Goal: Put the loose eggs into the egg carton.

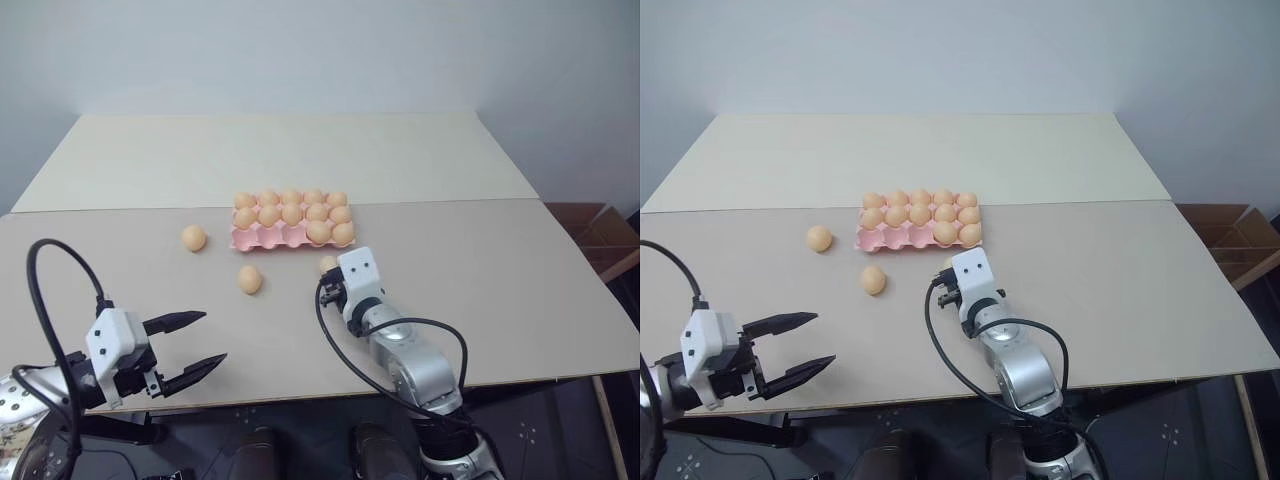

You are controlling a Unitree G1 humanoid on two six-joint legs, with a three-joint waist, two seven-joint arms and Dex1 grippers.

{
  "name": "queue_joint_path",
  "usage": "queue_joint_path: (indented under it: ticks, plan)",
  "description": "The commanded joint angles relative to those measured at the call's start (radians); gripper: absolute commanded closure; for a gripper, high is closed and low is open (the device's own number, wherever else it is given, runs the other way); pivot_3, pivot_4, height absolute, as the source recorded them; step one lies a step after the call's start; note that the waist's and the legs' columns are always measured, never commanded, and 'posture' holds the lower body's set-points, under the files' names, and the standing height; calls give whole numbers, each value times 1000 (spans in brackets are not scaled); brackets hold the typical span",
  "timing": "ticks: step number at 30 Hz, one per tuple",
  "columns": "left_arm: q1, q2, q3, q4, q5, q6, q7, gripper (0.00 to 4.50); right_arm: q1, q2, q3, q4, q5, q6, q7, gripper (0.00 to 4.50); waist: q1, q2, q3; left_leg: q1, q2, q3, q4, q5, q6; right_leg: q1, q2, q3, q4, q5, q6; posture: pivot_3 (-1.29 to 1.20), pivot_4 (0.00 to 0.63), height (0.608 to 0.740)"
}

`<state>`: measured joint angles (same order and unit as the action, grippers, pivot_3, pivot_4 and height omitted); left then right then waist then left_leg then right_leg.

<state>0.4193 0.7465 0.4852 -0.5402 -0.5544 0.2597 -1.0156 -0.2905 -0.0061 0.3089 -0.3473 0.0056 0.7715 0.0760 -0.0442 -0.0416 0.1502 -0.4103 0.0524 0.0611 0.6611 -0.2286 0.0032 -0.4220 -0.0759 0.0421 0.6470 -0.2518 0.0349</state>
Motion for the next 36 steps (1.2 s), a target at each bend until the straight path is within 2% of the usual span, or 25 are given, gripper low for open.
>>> queue_joint_path:
  ticks: [1,6,12,20,29,36]
  plan:
    - [45,-15,59,-62,-19,23,46,617,-14,-51,33,-114,-4,-21,63,3444,0,0,0,0,0,0,0,0,0,0,0,0,0,0,0,0,150,740]
    - [84,-17,93,-94,-27,62,80,617,-97,-31,55,-99,-4,-16,79,3458,-2,0,0,2,0,0,0,0,0,0,1,0,1,0,0,0,150,740]
    - [62,-16,105,-108,-52,106,124,617,-236,60,19,61,12,-14,73,3458,0,0,0,1,0,0,0,0,0,0,1,0,0,0,0,0,150,740]
    - [32,28,124,-160,-92,212,176,617,-396,114,-40,282,6,4,46,3458,0,0,0,0,0,0,0,0,0,0,0,-1,1,1,-1,0,150,740]
    - [-81,150,144,-130,-143,338,180,617,-491,117,-29,490,-25,-92,51,3458,-3,1,1,0,0,0,0,0,0,-1,1,-1,1,1,-1,0,150,740]
    - [-117,160,122,-135,-138,362,179,617,-523,129,-37,586,-29,-139,47,3458,-5,1,1,0,0,0,-1,0,0,-1,1,-1,1,1,-1,0,150,740]
